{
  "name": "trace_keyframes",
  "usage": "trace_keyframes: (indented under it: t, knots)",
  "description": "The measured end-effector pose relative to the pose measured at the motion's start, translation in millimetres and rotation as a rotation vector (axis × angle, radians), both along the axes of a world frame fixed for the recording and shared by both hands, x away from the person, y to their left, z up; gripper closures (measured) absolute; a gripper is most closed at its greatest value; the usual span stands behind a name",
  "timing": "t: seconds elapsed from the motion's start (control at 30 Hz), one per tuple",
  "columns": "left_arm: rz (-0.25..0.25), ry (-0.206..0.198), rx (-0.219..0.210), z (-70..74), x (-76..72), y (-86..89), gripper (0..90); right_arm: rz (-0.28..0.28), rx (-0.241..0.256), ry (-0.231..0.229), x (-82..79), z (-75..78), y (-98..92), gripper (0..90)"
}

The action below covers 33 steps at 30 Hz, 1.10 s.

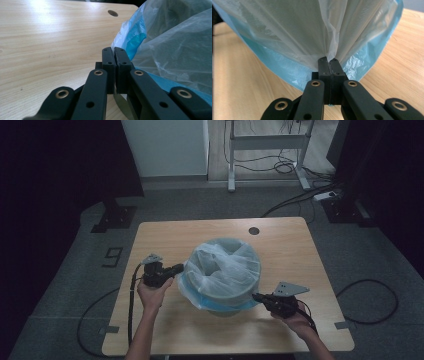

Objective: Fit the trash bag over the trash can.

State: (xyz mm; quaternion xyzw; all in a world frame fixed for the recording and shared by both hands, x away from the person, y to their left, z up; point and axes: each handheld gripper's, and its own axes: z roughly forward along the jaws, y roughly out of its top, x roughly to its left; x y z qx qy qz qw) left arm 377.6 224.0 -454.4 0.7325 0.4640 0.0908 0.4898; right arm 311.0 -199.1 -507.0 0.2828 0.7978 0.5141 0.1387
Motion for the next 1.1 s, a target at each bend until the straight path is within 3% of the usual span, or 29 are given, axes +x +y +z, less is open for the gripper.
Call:
trace_keyframes:
  t: [0.3, 0.73, 0.8, 0.97, 1.1]
  knots:
    - [0.004, 0.023, -0.011, -7.5, -1.5, 4.9, 87.1, -0.037, -0.044, 0.027, 4.8, -10.7, 4.5, 89.0]
    - [0.009, 0.028, 0.001, -11.0, -1.3, 5.1, 85.7, -0.107, -0.056, 0.067, 15.7, -22.1, 1.2, 88.6]
    - [0.016, 0.010, 0.002, -9.2, -3.0, 6.2, 82.8, -0.112, -0.029, 0.062, 14.7, -22.0, -0.7, 81.3]
    - [0.023, -0.070, -0.006, -3.6, -9.6, 11.8, 57.6, -0.130, 0.068, 0.032, 6.9, -14.7, -6.9, 57.1]
    - [0.023, -0.121, -0.017, -0.5, -15.6, 17.7, 42.0, -0.150, 0.129, 0.023, 2.6, -9.7, -12.6, 44.3]
